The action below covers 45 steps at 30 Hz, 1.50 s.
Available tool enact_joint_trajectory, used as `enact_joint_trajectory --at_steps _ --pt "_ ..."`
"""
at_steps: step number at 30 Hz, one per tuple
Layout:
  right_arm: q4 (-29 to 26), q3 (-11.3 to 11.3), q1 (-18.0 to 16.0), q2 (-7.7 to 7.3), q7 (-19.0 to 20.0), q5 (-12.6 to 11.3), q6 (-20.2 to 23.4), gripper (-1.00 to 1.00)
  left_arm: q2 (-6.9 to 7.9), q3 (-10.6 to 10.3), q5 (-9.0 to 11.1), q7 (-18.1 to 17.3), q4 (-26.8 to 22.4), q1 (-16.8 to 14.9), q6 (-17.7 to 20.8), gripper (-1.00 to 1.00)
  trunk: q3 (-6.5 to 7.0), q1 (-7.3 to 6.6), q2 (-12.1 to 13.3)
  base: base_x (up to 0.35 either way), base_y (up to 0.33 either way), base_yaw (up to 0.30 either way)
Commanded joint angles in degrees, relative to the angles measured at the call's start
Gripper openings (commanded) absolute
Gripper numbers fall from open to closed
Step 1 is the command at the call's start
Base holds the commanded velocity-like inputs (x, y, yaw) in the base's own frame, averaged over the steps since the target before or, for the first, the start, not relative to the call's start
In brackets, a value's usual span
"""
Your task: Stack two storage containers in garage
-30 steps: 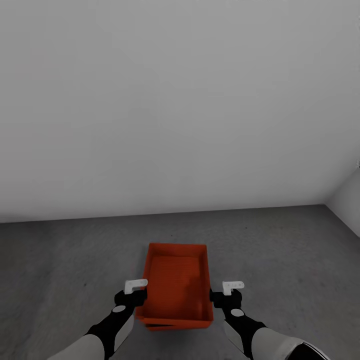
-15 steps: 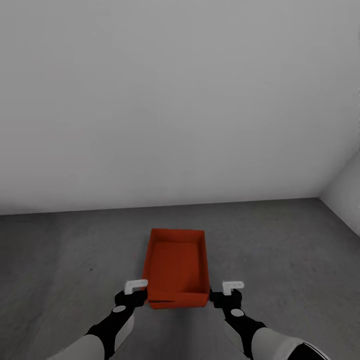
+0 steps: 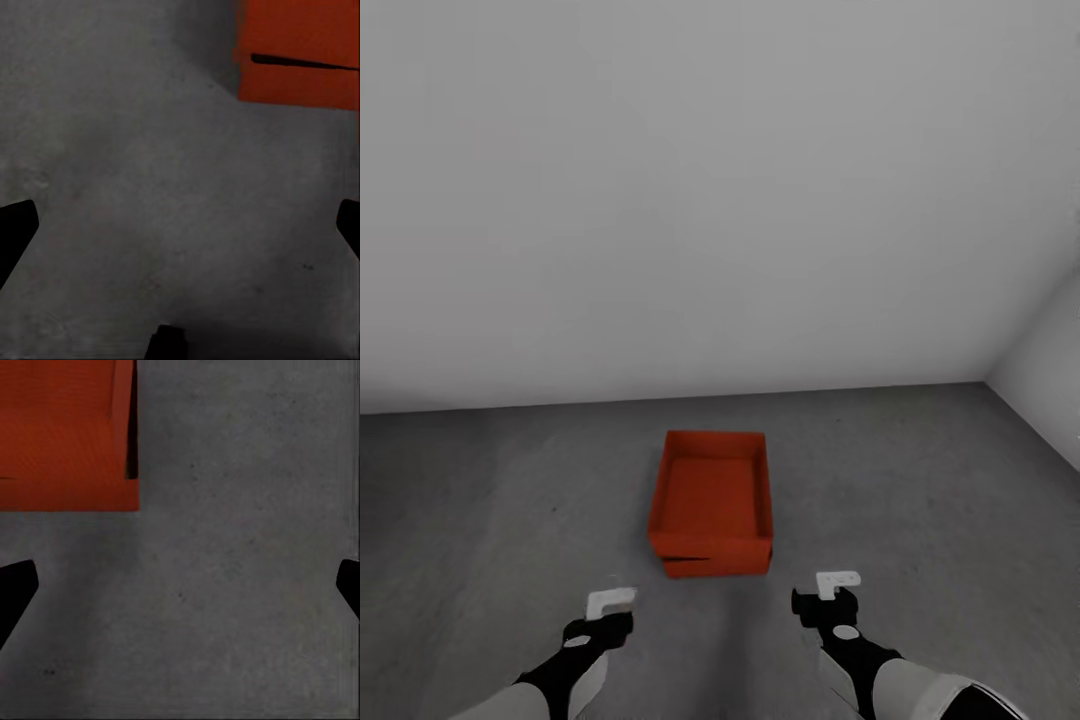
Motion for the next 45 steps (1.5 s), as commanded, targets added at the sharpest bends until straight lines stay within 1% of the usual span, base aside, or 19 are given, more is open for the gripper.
enact_joint_trajectory --at_steps 1,3,4,5,6,8,9,15,18,24,26,30,32,34,37,38,39,40,45 --pt "0.32 0.53 -0.02 0.02 -0.16 -0.45 -0.14 1.00 0.61 -0.22 1.48 0.25 1.08 -0.07 -0.03 1.00 -0.05 -0.03 -0.06 -0.345 0.000 0.000" --pt "1.11 0.53 0.05 0.01 -0.16 -0.45 -0.12 1.00 2.55 1.43 5.67 0.36 3.48 -0.06 2.38 1.00 -0.05 -0.03 -0.06 -0.345 0.000 0.000" --pt "1.32 0.53 0.09 -0.03 -0.17 -0.44 -0.09 1.00 3.58 1.87 7.34 0.31 4.81 -0.06 4.24 1.00 -0.05 -0.03 -0.06 -0.345 0.000 0.000" --pt "1.46 0.53 0.18 -0.05 -0.17 -0.43 -0.07 1.00 4.72 2.16 8.48 0.06 5.89 -0.01 5.79 1.00 -0.05 -0.03 -0.06 -0.345 0.000 0.000" --pt "1.51 0.53 0.23 -0.06 -0.17 -0.43 -0.06 1.00 5.33 2.26 8.88 -0.09 6.28 0.05 6.42 1.00 -0.05 -0.03 -0.06 -0.345 0.000 0.000" --pt "1.62 0.55 0.42 -0.08 -0.15 -0.41 0.01 1.00 7.22 2.55 9.85 -0.60 7.16 0.33 7.88 1.00 -0.05 -0.03 -0.06 -0.345 0.000 0.000" --pt "1.65 0.58 0.47 -0.06 -0.12 -0.38 0.03 1.00 7.80 2.63 10.11 -0.75 7.38 0.35 8.22 1.00 -0.05 -0.03 -0.06 -0.345 0.000 0.000" --pt "1.62 0.70 0.54 0.11 0.09 -0.14 0.08 1.00 9.30 2.74 10.58 -0.99 7.72 0.38 8.79 1.00 -0.05 -0.03 -0.06 -0.345 0.000 0.000" --pt "1.61 0.81 0.55 0.25 0.21 -0.05 0.08 1.00 9.65 2.75 10.63 -1.01 7.77 0.38 8.92 1.00 -0.05 -0.03 -0.06 -0.345 0.000 0.000" --pt "1.81 0.83 0.72 0.25 0.31 0.05 0.22 1.00 9.79 2.75 10.66 -0.97 7.81 0.38 9.17 1.00 -0.05 -0.03 -0.06 -0.346 0.000 0.000" --pt "2.11 0.83 2.10 -0.12 0.29 0.13 0.79 1.00 9.81 2.76 10.66 -0.95 7.82 0.38 9.28 1.00 -0.05 -0.03 -0.06 -0.345 0.000 0.000" --pt "2.26 0.87 7.65 -1.63 0.33 0.23 1.72 1.00 9.82 2.76 10.66 -0.88 7.81 0.67 9.02 1.00 -0.05 -0.03 -0.06 -0.241 0.000 0.000" --pt "2.29 0.80 8.88 -1.91 0.30 0.15 1.96 1.00 9.73 2.76 10.62 -0.91 7.83 1.67 8.80 1.00 -0.05 -0.03 -0.06 -0.075 0.000 0.000" --pt "2.31 0.77 10.10 -2.36 0.31 -0.03 2.43 1.00 9.60 2.76 10.57 -0.92 7.80 3.45 8.68 1.00 -0.05 -0.03 -0.06 -0.044 0.000 0.000" --pt "2.31 0.75 13.96 -3.42 0.58 -0.21 4.19 1.00 9.31 2.76 10.40 -0.93 7.78 6.93 8.46 1.00 -0.05 -0.03 -0.06 -0.017 0.000 0.000" --pt "2.31 0.74 14.79 -3.56 0.69 -0.24 4.46 1.00 9.27 2.76 10.39 -0.93 7.78 7.69 8.43 1.00 -0.05 -0.03 -0.06 -0.009 0.000 0.000" --pt "2.31 0.73 16.33 -3.75 1.07 -0.28 4.84 1.00 9.22 2.76 10.33 -0.93 7.77 9.27 8.36 1.00 -0.05 -0.03 -0.06 -0.006 0.000 0.000" --pt "2.31 0.69 18.58 -3.88 1.83 -0.35 5.18 1.00 9.11 2.77 10.24 -0.98 7.77 11.61 7.90 1.00 -0.05 -0.03 -0.06 -0.003 0.000 0.000" --pt "2.31 0.63 23.61 -3.88 3.61 -0.45 4.98 1.00 8.76 2.76 10.20 -1.28 7.77 16.25 4.13 1.00 -0.05 -0.03 -0.06 -0.001 0.000 0.000"
